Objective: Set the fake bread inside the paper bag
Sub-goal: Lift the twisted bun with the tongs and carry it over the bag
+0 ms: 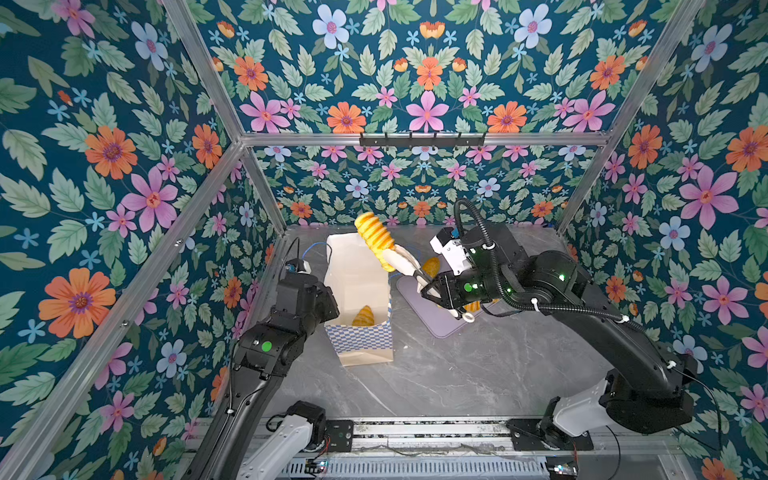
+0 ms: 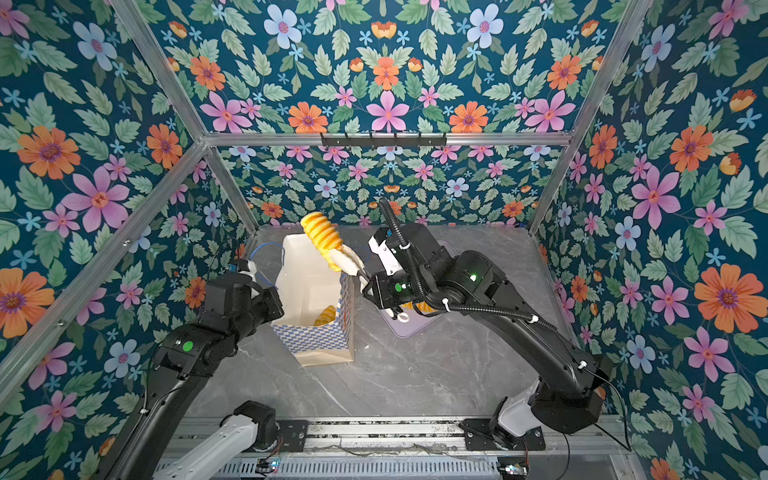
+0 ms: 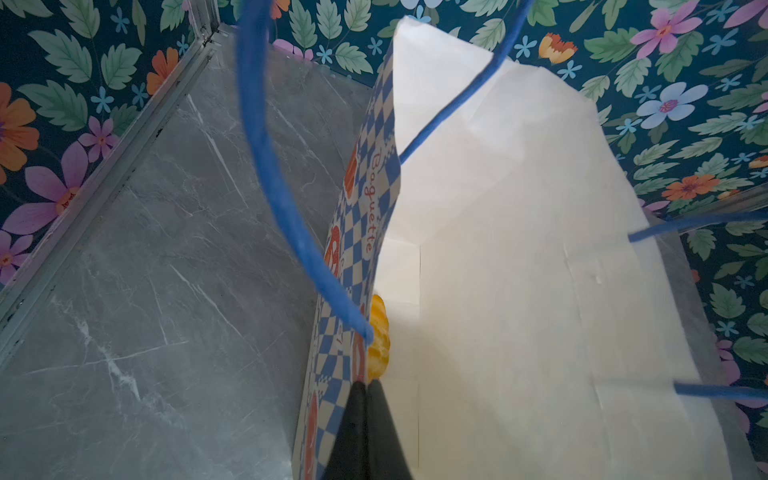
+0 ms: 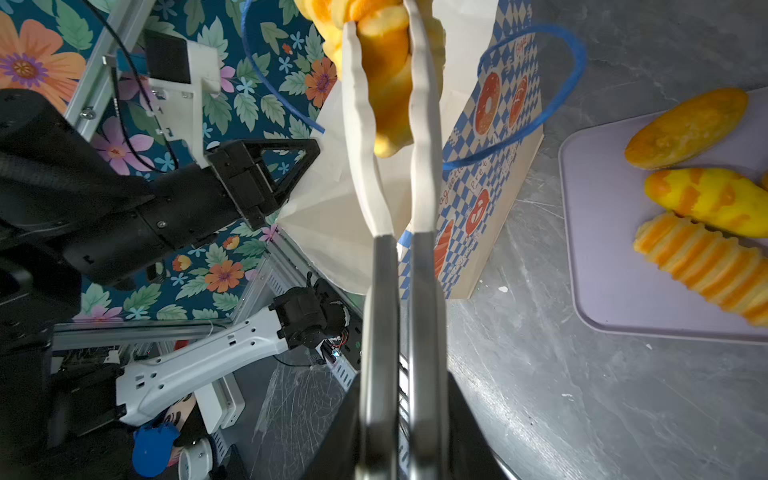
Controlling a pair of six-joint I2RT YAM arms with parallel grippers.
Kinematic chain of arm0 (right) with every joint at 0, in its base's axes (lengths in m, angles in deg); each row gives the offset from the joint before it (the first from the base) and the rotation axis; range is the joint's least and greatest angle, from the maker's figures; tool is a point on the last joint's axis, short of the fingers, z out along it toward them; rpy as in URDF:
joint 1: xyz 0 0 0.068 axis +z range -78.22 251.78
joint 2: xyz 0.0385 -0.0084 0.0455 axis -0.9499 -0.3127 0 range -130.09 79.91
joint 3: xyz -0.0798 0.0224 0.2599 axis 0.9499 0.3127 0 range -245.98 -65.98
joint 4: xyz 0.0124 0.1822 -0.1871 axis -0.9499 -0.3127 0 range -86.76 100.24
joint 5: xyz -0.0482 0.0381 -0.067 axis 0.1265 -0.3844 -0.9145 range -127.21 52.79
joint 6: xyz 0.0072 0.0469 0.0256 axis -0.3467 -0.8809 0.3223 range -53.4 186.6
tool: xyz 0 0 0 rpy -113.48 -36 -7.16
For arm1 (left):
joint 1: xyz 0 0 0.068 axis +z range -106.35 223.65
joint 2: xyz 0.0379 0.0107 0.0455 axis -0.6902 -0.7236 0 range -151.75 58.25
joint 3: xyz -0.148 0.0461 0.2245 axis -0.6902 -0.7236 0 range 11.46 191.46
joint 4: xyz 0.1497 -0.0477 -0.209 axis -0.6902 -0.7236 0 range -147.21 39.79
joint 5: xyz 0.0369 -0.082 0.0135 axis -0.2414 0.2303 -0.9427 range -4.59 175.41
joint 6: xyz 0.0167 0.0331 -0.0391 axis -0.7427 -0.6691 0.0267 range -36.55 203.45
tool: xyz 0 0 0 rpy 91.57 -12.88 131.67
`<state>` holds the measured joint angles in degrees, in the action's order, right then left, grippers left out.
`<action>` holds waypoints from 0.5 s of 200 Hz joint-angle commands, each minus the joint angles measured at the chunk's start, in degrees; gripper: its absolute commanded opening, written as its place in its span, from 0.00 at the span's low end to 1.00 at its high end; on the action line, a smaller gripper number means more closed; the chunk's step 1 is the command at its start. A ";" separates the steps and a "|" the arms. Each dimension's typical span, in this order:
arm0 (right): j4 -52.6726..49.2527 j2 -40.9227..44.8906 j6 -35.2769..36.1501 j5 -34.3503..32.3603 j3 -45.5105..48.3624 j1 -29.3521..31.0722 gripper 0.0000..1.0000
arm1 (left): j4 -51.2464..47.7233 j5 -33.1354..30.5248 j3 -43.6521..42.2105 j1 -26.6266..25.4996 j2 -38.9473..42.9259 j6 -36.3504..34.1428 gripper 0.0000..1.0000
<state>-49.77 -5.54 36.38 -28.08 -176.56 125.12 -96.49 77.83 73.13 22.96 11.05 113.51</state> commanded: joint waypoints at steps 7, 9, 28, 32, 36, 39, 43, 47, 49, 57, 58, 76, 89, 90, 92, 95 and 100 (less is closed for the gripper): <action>3.96 -0.90 -1.77 -0.88 -0.16 1.46 0.25 | 1.15 -0.86 -0.11 0.03 0.44 0.77 0.00; 3.96 -1.04 -1.82 -0.87 -0.16 1.51 0.25 | 1.25 -0.86 -0.11 0.03 0.44 0.72 0.00; 4.45 -1.77 -2.29 -0.61 0.02 2.26 0.26 | 1.30 -0.76 -0.19 0.03 0.44 0.77 0.00; 4.44 -1.94 -2.38 -0.52 0.13 2.30 0.26 | 1.29 -0.70 -0.23 0.03 0.45 0.74 0.00; 4.49 -2.12 -2.39 -0.43 0.11 2.45 0.26 | 1.34 -0.69 -0.23 0.03 0.45 0.79 0.00; 4.48 -2.24 -2.47 -0.42 0.11 2.54 0.26 | 1.39 -0.69 -0.23 0.03 0.44 0.80 0.00; 4.51 -2.39 -2.54 -0.42 0.11 2.55 0.26 | 1.37 -0.69 -0.24 0.03 0.44 0.85 0.00; 4.55 -2.51 -2.59 -0.49 0.19 2.63 0.26 | 1.41 -0.69 -0.28 0.03 0.44 0.82 0.00; 4.55 -2.59 -2.62 -0.51 0.19 2.64 0.26 | 1.45 -0.69 -0.31 0.03 0.44 0.79 0.00; 4.55 -2.77 -2.72 -0.53 0.36 2.70 0.26 | 1.46 -0.69 -0.32 0.03 0.50 0.83 0.00; 4.55 -2.78 -2.73 -0.52 0.41 2.72 0.26 | 1.46 -0.69 -0.32 0.03 0.51 0.81 0.00; 4.67 -3.13 -2.83 -0.35 0.72 2.81 0.26 | 1.50 -0.60 -0.32 0.03 0.53 0.82 0.00; 4.50 -3.48 -2.83 -0.42 0.80 2.90 0.26 | 1.46 -0.60 -0.32 0.03 0.52 0.78 0.00; 4.52 -3.53 -2.83 -0.42 0.81 2.90 0.26 | 1.51 -0.64 -0.32 0.03 0.52 0.78 0.00; 4.41 -3.61 -2.83 -0.42 0.81 2.89 0.27 | 1.49 -0.61 -0.32 0.03 0.53 0.78 0.00; 4.46 -3.66 -2.83 -0.42 0.88 2.93 0.27 | 1.48 -0.59 -0.32 0.03 0.49 0.79 0.00; 4.43 -3.88 -2.91 -0.36 0.90 2.98 0.27 | 1.51 -0.52 -0.32 0.03 0.45 0.71 0.00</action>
<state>-47.52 -8.92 34.02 -28.37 -175.69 127.90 -96.43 77.81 72.78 22.96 11.46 114.52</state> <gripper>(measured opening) 0.267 0.050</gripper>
